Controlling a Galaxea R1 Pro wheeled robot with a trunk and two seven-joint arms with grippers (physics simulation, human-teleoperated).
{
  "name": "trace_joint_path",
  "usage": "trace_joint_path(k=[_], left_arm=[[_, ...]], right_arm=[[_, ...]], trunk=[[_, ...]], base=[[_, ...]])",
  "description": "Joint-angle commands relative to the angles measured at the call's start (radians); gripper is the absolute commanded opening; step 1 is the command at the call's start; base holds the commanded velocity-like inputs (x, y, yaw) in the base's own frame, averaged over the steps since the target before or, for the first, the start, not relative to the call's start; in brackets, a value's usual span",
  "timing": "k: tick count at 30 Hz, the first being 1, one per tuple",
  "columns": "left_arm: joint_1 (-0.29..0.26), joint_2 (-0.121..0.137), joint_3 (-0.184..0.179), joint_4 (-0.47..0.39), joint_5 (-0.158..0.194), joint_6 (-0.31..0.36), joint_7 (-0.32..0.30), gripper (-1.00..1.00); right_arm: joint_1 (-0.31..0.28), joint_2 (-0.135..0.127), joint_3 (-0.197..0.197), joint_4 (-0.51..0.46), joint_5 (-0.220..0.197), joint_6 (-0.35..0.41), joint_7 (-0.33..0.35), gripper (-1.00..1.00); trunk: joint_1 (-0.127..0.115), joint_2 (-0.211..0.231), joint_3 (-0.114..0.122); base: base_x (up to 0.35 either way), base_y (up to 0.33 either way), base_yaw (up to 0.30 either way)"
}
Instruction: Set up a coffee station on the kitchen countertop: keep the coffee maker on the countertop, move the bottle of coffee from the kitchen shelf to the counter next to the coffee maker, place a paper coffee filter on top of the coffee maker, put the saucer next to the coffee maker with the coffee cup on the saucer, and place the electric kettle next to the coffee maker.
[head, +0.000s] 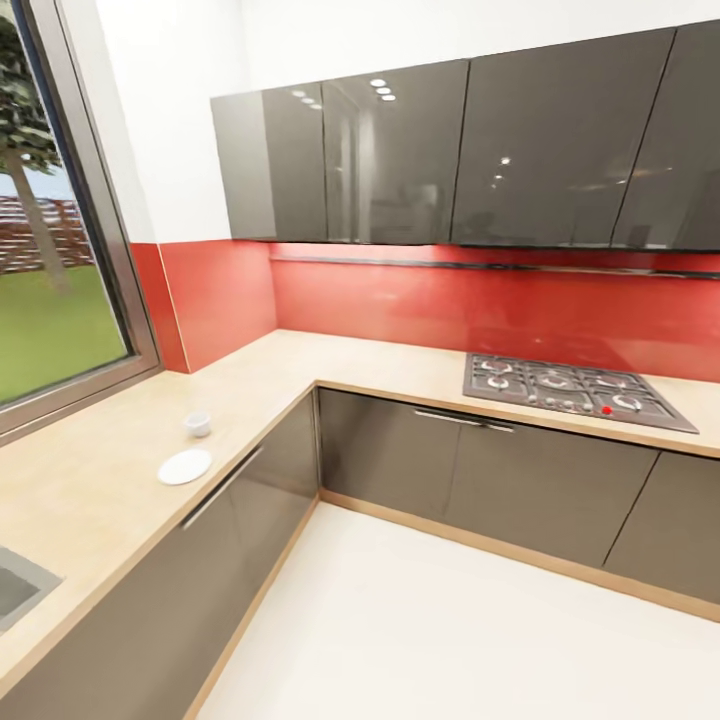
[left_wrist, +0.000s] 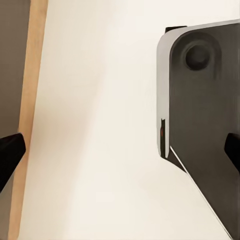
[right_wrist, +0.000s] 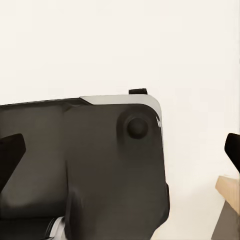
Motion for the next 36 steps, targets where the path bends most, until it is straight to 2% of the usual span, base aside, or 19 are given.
trace_joint_path(k=[1,28,36], left_arm=[[0.000,-0.001,0.008,-0.002,-0.009,-0.003,-0.005,1.00],[0.000,-0.001,0.008,-0.002,-0.008,-0.009,-0.004,1.00],[0.000,-0.009,0.008,-0.002,-0.008,-0.009,-0.005,1.00]], right_arm=[[-0.001,0.000,-0.001,0.001,-0.008,-0.004,0.001,1.00],[-0.001,0.000,-0.003,0.001,-0.008,-0.004,0.001,1.00],[-0.001,0.000,-0.001,0.001,-0.009,-0.004,0.000,1.00]], trunk=[[0.001,-0.002,-0.002],[0.001,-0.002,-0.002],[0.001,-0.002,-0.002]], base=[[0.290,-0.204,0.000],[0.291,-0.199,0.000],[0.284,-0.211,0.202]])
